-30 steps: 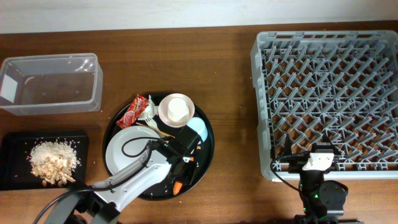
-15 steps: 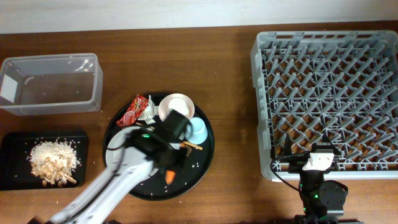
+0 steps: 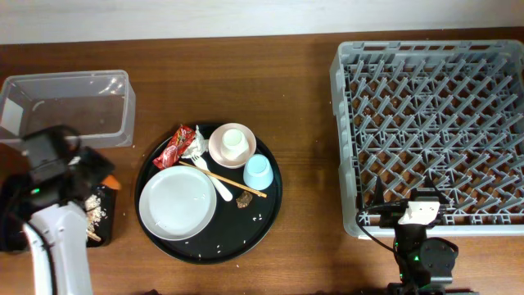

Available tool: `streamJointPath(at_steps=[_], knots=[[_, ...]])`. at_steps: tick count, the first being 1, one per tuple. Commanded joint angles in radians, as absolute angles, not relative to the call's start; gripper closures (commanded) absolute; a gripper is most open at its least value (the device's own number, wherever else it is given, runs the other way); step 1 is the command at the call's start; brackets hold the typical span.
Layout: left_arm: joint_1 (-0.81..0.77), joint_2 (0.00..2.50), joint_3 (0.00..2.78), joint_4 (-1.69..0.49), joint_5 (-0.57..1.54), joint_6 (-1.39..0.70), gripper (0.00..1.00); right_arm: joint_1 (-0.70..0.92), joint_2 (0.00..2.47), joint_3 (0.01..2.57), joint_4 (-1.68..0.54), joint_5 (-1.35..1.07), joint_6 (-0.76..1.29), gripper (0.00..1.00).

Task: Sort waste into correct bins and load items into the dishwasher rack
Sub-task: 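Move the carrot left and drop it onto the black tray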

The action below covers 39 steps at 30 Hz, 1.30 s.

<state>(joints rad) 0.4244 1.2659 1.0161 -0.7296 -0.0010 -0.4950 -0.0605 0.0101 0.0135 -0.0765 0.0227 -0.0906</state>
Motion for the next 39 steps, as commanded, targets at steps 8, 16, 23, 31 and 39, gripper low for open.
streamJointPath(at_steps=[8, 16, 23, 31, 39], knots=[[0.679, 1.518, 1.032, -0.688, -0.056, -0.604, 0.85, -0.068, 0.004, 0.006, -0.080, 0.031, -0.097, 0.01], [0.756, 1.690, 1.032, -0.609, -0.068, -0.618, 0.72, -0.068, 0.004, 0.006, -0.080, 0.031, -0.097, 0.02], [0.756, 1.694, 1.032, -0.583, 0.010, -0.618, 0.57, -0.068, 0.004, 0.006, -0.080, 0.031, -0.097, 0.01], [0.756, 1.542, 1.061, -0.598, 0.487, -0.579, 0.57, -0.068, 0.004, 0.006, -0.080, 0.031, -0.097, 0.01], [0.636, 1.368, 1.061, -0.798, 0.805, -0.482, 0.55, -0.068, 0.004, 0.006, -0.080, 0.031, -0.097, 0.01]])
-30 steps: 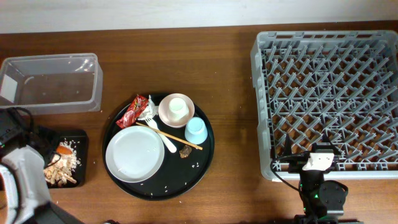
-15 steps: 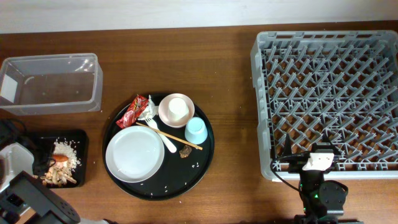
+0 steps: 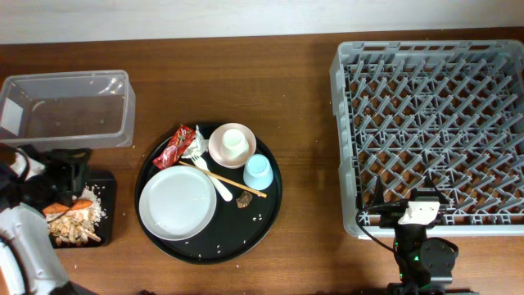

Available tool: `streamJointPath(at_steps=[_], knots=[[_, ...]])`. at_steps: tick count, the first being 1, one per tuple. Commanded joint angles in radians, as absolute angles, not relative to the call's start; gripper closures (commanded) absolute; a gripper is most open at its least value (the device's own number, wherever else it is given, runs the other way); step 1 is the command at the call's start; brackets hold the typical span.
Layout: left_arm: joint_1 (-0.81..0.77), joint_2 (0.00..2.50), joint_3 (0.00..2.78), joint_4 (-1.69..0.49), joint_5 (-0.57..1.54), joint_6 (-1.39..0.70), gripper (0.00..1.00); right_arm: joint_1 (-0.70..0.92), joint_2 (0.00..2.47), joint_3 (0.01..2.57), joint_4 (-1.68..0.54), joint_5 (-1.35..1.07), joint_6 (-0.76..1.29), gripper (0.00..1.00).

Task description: Sort waste into correct bins and load items into the dishwasher rack

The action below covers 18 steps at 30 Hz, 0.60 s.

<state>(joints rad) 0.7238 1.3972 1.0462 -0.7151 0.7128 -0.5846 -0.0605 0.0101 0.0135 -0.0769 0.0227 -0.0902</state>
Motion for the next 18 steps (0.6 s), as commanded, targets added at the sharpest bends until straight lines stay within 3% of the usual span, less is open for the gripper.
streamJointPath(at_steps=[1, 5, 7, 8, 10, 14, 15, 16, 18], knots=[[0.579, 1.368, 1.061, -0.854, 0.805, -0.429, 0.56, -0.068, 0.004, 0.006, -0.080, 0.031, -0.097, 0.01], [0.251, 1.368, 1.061, -0.969, 0.804, -0.187, 0.55, -0.068, 0.004, 0.006, -0.080, 0.031, -0.097, 0.01], [0.071, 1.369, 1.061, -0.973, 0.692, -0.140, 0.55, -0.068, 0.004, 0.006, -0.080, 0.031, -0.097, 0.01], [-0.012, 1.369, 1.061, -0.972, 0.582, -0.140, 0.47, -0.068, 0.004, 0.006, -0.080, 0.031, -0.097, 0.01], [-0.143, 1.369, 1.061, -0.972, 0.392, -0.140, 0.01, -0.068, 0.004, 0.006, -0.080, 0.031, -0.097, 0.01], [-0.283, 1.369, 1.061, -0.943, 0.308, -0.139, 0.02, -0.068, 0.004, 0.006, -0.080, 0.031, -0.097, 0.01], [-0.302, 1.369, 1.061, -0.929, 0.296, -0.128, 0.05, -0.068, 0.004, 0.006, -0.080, 0.031, -0.097, 0.01], [-0.319, 1.370, 1.061, -0.924, 0.283, -0.104, 0.16, -0.068, 0.004, 0.006, -0.080, 0.031, -0.097, 0.01], [-0.378, 1.378, 1.061, -0.914, 0.220, -0.021, 0.21, -0.068, 0.004, 0.006, -0.080, 0.031, -0.097, 0.02]])
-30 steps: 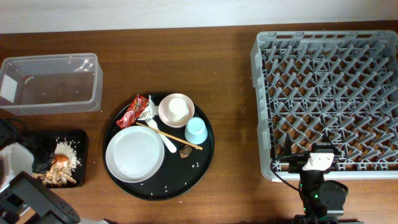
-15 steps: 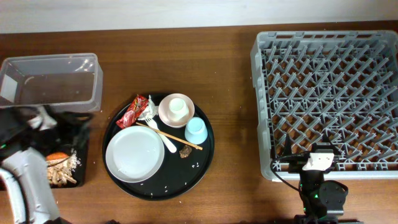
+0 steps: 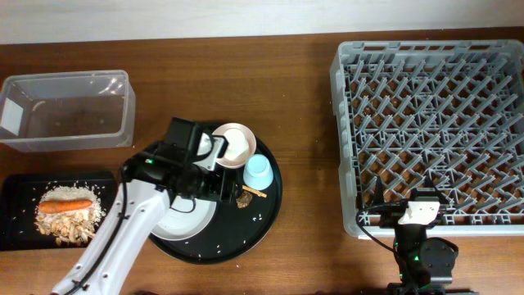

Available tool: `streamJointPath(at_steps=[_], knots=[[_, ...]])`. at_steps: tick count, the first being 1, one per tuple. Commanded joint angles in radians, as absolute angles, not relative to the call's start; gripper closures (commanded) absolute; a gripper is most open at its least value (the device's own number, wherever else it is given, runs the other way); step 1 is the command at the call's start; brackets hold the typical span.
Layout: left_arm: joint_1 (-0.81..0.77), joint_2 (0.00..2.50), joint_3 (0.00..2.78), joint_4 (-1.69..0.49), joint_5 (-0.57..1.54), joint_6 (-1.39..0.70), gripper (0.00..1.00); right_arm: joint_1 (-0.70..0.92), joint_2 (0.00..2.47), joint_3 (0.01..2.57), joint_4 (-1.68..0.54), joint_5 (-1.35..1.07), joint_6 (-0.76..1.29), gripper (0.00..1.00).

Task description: Sort waste into correct bins and load items into the dishwasher rack

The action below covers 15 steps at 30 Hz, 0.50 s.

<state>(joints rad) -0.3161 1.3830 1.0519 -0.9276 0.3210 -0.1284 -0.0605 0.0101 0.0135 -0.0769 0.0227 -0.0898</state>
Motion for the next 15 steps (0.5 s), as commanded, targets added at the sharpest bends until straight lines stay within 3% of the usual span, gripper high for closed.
streamJointPath(at_steps=[1, 8, 15], knots=[[-0.415, 1.382, 1.061, -0.905, 0.186, 0.016, 0.21, -0.068, 0.004, 0.006, -0.080, 0.031, -0.097, 0.01], [-0.630, 1.470, 1.060, -0.862, -0.051, 0.050, 0.21, -0.068, 0.004, 0.006, -0.080, 0.031, -0.097, 0.01], [-0.645, 1.686, 1.060, -0.791, -0.105, 0.050, 0.27, -0.068, 0.004, 0.006, -0.080, 0.031, -0.097, 0.01]])
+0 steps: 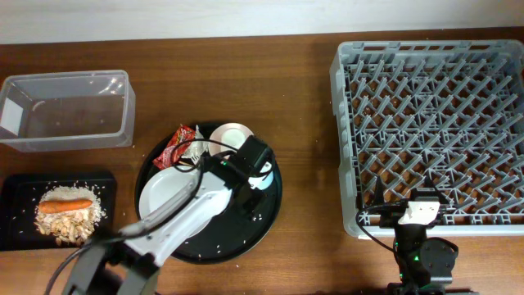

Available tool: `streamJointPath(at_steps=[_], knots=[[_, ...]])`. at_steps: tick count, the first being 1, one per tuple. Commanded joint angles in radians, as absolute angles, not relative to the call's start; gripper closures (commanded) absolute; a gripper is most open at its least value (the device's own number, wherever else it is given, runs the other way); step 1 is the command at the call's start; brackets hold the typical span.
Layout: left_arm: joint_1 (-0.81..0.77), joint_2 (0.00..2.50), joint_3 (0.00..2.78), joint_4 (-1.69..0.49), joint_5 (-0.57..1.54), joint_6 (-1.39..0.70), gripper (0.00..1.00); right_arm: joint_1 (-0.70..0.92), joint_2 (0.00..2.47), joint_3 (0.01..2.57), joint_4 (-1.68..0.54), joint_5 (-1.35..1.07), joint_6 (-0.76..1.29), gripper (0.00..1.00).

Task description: Sort waste into correct bins and load items into the dishwasher rack

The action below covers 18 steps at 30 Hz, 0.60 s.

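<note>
A round black tray holds a white plate, a pink bowl with a small white cup in it, a red wrapper and a light blue cup. My left arm reaches from the lower left across the plate. Its gripper is over the blue cup and hides most of it, along with the chopsticks and the brown scrap. The fingers are hidden under the wrist. My right gripper rests at the near edge of the grey dishwasher rack, its jaws unclear.
A clear plastic bin stands at the back left. In front of it lies a black rectangular tray with rice, scraps and a carrot. The rack fills the right side of the table.
My left arm has moved to the right, from over the plate and the bowl's left side to over the blue cup. The right arm has not moved.
My left gripper was first over the black rectangular tray at the left. Then it was at the table's left edge, with the carrot and scraps lying on that tray. Then it was over the round tray, and now it is at the blue cup.
</note>
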<state>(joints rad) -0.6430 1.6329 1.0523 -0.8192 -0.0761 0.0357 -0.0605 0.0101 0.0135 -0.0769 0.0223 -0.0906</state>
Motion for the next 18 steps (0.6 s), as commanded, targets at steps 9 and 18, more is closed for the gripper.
streamJointPath(at_steps=[9, 18], knots=[[-0.645, 1.752, 1.041, -0.738, -0.094, 0.049, 0.35, -0.068, 0.004, 0.006, -0.080, 0.031, -0.097, 0.02], [-0.645, 1.752, 1.026, -0.714, -0.064, 0.038, 0.38, -0.068, 0.004, 0.006, -0.080, 0.031, -0.097, 0.01]])
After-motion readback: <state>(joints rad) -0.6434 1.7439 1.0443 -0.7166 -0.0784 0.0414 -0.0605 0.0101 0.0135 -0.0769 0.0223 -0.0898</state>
